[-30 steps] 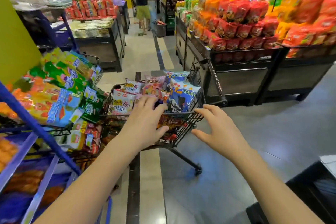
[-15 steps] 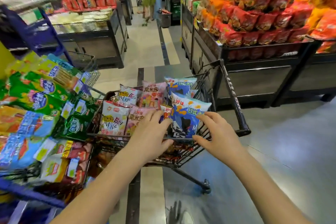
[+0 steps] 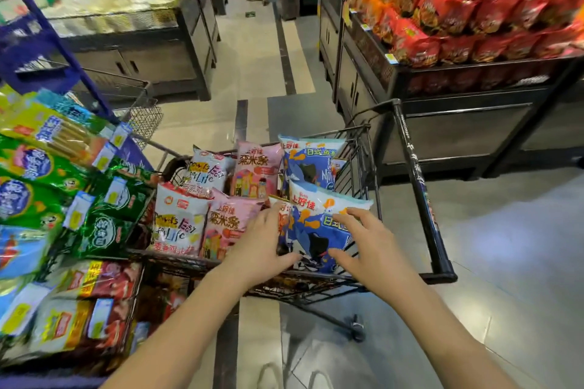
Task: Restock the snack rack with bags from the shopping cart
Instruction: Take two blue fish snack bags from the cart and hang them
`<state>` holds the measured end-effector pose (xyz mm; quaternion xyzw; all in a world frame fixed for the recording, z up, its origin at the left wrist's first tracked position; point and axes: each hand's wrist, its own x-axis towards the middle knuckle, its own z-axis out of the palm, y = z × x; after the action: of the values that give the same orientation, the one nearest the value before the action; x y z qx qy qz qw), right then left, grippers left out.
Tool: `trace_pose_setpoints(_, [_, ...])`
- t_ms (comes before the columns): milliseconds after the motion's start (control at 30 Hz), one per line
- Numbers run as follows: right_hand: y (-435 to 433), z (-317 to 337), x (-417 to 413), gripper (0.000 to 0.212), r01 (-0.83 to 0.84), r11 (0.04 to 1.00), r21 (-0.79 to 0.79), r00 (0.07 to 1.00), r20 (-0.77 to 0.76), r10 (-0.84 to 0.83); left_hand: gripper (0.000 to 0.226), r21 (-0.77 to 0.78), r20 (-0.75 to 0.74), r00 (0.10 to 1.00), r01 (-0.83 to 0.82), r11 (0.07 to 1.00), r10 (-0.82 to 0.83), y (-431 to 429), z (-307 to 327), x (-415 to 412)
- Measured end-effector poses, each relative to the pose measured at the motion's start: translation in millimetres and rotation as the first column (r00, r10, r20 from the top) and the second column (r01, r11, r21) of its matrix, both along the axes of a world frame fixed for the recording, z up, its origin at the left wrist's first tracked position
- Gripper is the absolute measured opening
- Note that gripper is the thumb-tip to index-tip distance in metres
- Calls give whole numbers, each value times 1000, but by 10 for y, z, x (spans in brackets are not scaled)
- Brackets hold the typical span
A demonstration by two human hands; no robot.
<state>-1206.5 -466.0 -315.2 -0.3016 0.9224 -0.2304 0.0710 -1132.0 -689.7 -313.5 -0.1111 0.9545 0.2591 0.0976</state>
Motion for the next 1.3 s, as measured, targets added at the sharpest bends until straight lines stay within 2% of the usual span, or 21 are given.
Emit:
trace_pose_setpoints(133, [-51,-48,-47,63,32,999,-6,999,19,-32,134,196,106,990,-108,975,88,-108,-358,-237])
trace_pose_setpoints(267, [-59,-126,-100,63,70,997,-27,997,43,-69,152,388,161,981,-164,907,109,-196,-674,-463])
trace_pose_setpoints(300, [-55,-143,-106,63,78,996,-30,996,51,-77,147,415,173,979,-169,894,105,-172,-650,-483])
trace_pose_setpoints(467, [-34,-186,-131,61,110,992,-58,993,59,-107,94,452,168,979,-178,874,112,-134,-707,-518])
trace_pose_setpoints(567, [-29,-180,-175,62,130,989,-74,990,61,-125,83,491,141,978,-207,846,157,-154,-775,-550])
trace_pose_setpoints(667, [-36,-159,-217,62,138,984,-112,989,65,-132,83,526,125,974,-224,820,186,-189,-781,-567])
trace_pose_setpoints(733, [-54,-130,-246,62,141,979,-146,988,75,-131,64,539,116,974,-226,811,194,-216,-755,-568])
trace_pose_setpoints(800, [-86,-102,-281,62,142,977,-161,989,68,-133,54,547,98,970,-239,802,222,-253,-699,-565])
trace_pose_setpoints(1067, [-257,-15,-532,59,138,973,-186,988,101,-121,52,615,55,923,-332,715,381,-566,-373,-528])
trace_pose_setpoints(1300, [-566,-68,-928,67,161,979,-126,968,213,-132,75,653,72,872,-409,638,485,-924,-210,-502])
